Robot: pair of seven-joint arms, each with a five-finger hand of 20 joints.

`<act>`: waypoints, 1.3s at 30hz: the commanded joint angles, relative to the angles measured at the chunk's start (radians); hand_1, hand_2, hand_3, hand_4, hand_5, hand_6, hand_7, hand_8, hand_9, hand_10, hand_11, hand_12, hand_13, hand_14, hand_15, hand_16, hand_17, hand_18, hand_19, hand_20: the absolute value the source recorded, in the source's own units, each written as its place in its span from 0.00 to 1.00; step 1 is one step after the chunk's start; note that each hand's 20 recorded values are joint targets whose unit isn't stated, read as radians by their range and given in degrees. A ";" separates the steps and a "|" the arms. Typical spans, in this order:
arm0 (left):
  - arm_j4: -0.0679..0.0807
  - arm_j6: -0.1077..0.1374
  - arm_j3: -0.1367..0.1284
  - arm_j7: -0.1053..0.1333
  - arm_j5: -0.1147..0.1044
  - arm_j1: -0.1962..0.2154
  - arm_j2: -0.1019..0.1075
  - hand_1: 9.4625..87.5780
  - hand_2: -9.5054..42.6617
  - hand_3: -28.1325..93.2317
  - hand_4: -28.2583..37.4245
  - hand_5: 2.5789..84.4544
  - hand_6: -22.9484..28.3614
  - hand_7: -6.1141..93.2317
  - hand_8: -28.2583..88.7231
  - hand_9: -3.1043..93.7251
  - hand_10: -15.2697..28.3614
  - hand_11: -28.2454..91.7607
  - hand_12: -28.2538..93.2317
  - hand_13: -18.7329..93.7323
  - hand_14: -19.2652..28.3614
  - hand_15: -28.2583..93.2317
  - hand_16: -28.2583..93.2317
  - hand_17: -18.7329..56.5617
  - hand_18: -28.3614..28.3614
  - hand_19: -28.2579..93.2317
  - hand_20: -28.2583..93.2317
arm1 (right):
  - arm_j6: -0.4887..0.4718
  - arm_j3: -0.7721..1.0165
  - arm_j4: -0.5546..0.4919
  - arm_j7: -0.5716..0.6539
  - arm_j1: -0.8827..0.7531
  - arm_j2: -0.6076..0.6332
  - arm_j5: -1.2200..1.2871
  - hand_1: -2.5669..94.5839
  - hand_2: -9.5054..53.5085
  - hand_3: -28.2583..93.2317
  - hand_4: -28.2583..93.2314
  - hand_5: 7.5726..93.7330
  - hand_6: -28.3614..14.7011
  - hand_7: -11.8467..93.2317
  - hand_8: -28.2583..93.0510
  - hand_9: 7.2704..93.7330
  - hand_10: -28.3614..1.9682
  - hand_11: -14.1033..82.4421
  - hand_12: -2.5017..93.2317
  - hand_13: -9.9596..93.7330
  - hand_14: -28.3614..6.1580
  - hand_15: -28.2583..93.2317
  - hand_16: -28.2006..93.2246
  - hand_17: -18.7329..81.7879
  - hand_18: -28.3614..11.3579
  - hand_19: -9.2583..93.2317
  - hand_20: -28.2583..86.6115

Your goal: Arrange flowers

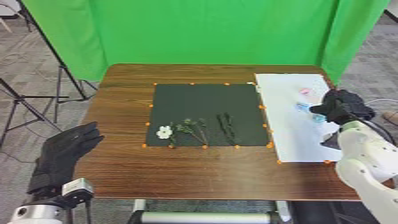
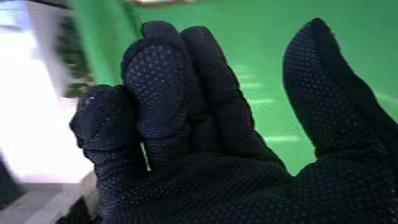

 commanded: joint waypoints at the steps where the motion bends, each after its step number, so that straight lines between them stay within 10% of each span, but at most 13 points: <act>1: 0.000 -0.019 0.008 -0.021 0.012 -0.002 -0.021 0.23 0.28 0.92 0.23 0.57 0.73 0.21 0.17 0.44 0.85 0.53 0.31 0.41 0.99 0.71 0.14 0.12 0.88 0.70 0.36 | -0.058 -0.004 0.059 0.033 0.003 -0.033 -0.016 0.29 0.15 0.89 0.00 0.56 0.48 0.30 0.14 0.58 0.34 0.35 0.19 0.73 0.51 0.83 0.40 0.67 0.27 1.00 0.52; 5: 0.004 -0.019 0.032 -0.016 0.009 -0.001 -0.025 0.23 0.28 0.92 0.23 0.57 0.74 0.21 0.17 0.44 0.85 0.53 0.31 0.41 0.99 0.71 0.14 0.12 0.88 0.70 0.36 | -0.080 -0.006 0.092 0.034 0.021 -0.043 -0.028 0.29 0.15 0.89 0.00 0.54 0.48 0.30 0.14 0.57 0.34 0.34 0.19 0.72 0.51 0.83 0.39 0.67 0.27 1.00 0.52; 10: 0.005 0.016 0.034 0.045 -0.019 0.008 -0.012 0.23 0.28 0.91 0.23 0.57 0.74 0.21 0.17 0.44 0.85 0.53 0.31 0.41 0.99 0.71 0.14 0.12 0.88 0.70 0.36 | -0.062 -0.083 0.142 0.048 0.123 -0.041 -0.008 0.29 0.15 0.89 0.00 0.53 0.48 0.29 0.14 0.56 0.32 0.33 0.20 0.72 0.50 0.83 0.39 0.67 0.27 1.00 0.52; 39: 0.014 -0.015 0.035 0.010 0.002 -0.024 -0.026 0.23 0.28 0.91 0.23 0.57 0.74 0.21 0.17 0.45 0.85 0.53 0.31 0.41 0.99 0.71 0.14 0.12 0.88 0.70 0.36 | -0.184 -0.159 0.186 0.074 0.172 -0.122 -0.054 0.36 0.09 0.91 0.00 0.53 0.51 0.30 0.14 0.58 0.34 0.34 0.19 0.72 0.51 0.83 0.39 0.66 0.26 1.00 0.50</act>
